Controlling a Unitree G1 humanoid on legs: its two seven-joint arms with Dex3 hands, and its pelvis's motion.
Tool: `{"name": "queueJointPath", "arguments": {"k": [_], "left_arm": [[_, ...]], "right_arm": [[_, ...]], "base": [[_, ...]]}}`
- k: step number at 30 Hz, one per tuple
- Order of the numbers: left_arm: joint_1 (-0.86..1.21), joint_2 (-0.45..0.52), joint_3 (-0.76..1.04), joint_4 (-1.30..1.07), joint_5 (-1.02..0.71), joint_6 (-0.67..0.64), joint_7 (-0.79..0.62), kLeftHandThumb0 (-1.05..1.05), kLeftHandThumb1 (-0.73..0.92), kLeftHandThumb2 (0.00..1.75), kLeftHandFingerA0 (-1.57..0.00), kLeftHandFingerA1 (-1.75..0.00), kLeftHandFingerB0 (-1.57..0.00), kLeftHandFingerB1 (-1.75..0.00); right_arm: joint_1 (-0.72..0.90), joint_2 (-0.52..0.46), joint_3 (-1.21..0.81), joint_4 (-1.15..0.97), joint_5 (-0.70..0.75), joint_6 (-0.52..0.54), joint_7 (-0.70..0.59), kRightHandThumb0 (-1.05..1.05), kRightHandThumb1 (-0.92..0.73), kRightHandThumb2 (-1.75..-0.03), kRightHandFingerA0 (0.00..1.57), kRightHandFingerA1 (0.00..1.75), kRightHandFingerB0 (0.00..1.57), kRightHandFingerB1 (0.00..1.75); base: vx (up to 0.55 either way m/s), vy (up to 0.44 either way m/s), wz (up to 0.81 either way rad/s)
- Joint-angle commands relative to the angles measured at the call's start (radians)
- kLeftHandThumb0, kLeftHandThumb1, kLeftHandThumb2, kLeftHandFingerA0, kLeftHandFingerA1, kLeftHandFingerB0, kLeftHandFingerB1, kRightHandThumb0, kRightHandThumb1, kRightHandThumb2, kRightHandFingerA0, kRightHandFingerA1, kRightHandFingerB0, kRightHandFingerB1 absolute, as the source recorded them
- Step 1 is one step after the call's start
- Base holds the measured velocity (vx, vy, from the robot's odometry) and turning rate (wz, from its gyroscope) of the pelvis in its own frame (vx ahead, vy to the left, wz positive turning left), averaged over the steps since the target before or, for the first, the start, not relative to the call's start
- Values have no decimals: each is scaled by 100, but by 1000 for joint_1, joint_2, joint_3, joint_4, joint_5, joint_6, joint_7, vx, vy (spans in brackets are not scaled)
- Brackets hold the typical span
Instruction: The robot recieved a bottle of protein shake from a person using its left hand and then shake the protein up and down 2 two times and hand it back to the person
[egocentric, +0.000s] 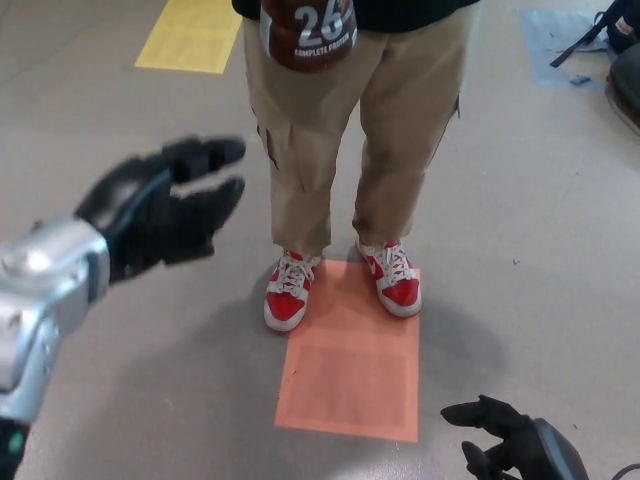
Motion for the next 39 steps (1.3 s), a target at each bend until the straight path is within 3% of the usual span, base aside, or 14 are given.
{"name": "queueJointPath", "arguments": {"k": [1, 3, 5, 10, 14, 25, 32, 39], "left_arm": [[226, 106, -192, 274, 444, -602, 267, -57, 54, 76, -29, -44, -16, -38], [225, 100, -208, 344, 459, -623, 310, -53, 51, 73, -30, -44, -16, -37], [224, 92, -228, 439, 477, -668, 358, -46, 48, 67, -34, -44, -17, -36], [235, 68, -293, 645, 517, -775, 458, -40, 47, 64, -34, -42, -19, -35], [199, 51, -342, 784, 552, -845, 541, -39, 47, 64, -34, -42, -16, -34], [71, 15, -388, 959, 540, -908, 557, -41, 49, 67, -33, -42, -14, -34], [35, 14, -436, 1016, 577, -979, 636, -37, 51, 64, -41, -43, -16, -34], [2, 10, -445, 1065, 574, -1024, 668, -38, 53, 66, -38, -43, -11, -33]], "right_arm": [[-39, -7, -3, 17, -2, 53, -8, -34, -83, -64, 74, 48, 58, 40], [-58, -6, 1, 17, -9, 96, -6, -34, -82, -66, 68, 45, 53, 39], [-74, -5, 23, 21, -39, 148, -33, -31, -73, -61, 52, 47, 47, 38], [-101, -10, 93, 38, -116, 284, -59, -39, -72, -62, 40, 43, 40, 36], [-133, -13, 106, 45, -122, 338, -40, -41, -73, -62, 39, 46, 37, 36], [-182, -11, 104, 44, -102, 404, -11, -44, -75, -62, 42, 44, 33, 35], [-203, -26, 94, 40, -86, 394, 4, -42, -76, -63, 44, 43, 32, 35], [-227, -29, 64, 37, -53, 370, 21, -38, -75, -64, 48, 38, 33, 36]], "base": [[0, 0, 0], [0, 0, 0], [0, 0, 0], [0, 0, 0], [0, 0, 0], [0, 0, 0], [0, 0, 0], [0, 0, 0]]}}
